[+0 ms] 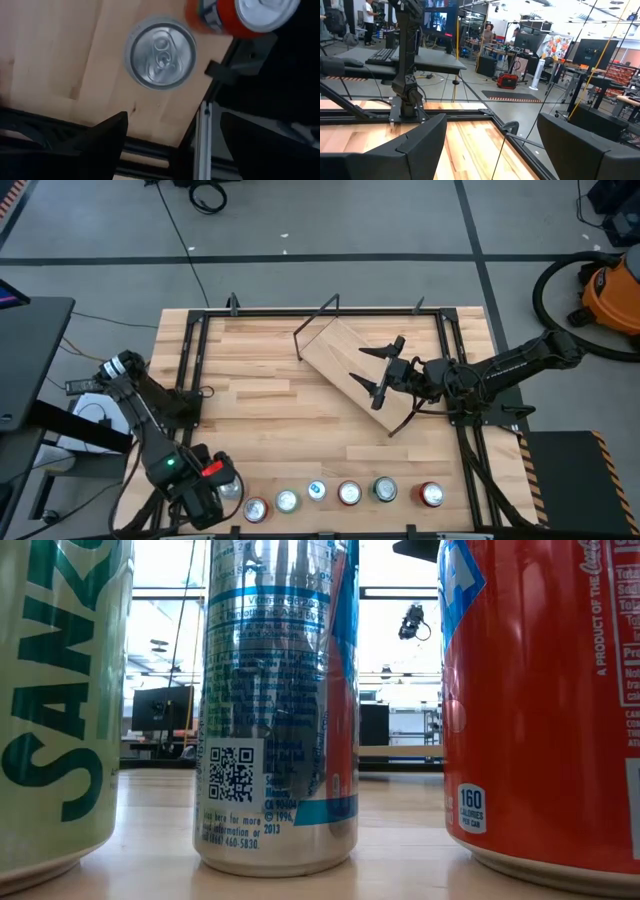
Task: Place canned beverage on shelf
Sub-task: Put the white soda can on the shelf
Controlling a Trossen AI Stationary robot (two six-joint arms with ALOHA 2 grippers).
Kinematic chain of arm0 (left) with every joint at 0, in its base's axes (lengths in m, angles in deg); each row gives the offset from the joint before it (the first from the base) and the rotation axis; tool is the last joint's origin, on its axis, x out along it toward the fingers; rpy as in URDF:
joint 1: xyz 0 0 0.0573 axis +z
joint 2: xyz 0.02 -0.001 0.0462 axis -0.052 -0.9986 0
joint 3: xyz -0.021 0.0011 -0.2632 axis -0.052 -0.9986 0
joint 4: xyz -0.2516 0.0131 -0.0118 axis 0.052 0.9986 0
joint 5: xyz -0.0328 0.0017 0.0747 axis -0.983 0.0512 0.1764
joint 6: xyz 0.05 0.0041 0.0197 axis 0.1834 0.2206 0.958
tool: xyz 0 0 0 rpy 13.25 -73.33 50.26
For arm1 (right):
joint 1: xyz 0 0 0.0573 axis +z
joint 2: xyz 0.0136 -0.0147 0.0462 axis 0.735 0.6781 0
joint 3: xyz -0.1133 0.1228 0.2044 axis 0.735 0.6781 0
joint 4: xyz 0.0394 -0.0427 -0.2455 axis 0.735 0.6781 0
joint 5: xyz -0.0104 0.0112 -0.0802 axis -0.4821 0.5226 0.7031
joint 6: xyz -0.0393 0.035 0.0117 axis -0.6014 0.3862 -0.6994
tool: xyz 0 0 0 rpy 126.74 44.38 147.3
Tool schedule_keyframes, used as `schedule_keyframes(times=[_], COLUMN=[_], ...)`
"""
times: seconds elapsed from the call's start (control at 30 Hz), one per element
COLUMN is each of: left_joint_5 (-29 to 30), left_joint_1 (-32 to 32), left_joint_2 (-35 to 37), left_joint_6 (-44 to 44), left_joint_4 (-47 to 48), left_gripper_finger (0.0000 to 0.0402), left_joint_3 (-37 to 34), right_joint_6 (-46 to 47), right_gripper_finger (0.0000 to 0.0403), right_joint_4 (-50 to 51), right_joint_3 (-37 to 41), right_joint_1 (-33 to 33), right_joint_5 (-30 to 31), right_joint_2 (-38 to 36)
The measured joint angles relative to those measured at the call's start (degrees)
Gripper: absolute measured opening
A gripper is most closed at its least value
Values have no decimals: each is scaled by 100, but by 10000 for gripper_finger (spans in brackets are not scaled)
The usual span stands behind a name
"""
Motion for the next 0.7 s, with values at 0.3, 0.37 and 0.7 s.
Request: schedule_keyframes(times=[0.3,0.37,0.7], left_joint_5=[8,9,260], left_joint_1=[-330,-314,-317], left_joint_2=[-504,-577,-693], left_joint_6=[-231,-233,-224], left_joint_4=[165,299,255], left_gripper_finger=[330,330,330], left_joint_3=[-9,-9,-9], right_joint_6=[0,0,0], right_gripper_finger=[323,323,323], right_joint_4=[0,0,-3], right_joint_3=[0,0,0], right_joint_1=[0,0,0], right_joint_5=[-104,-131,-136], right_joint_2=[2,4,4])
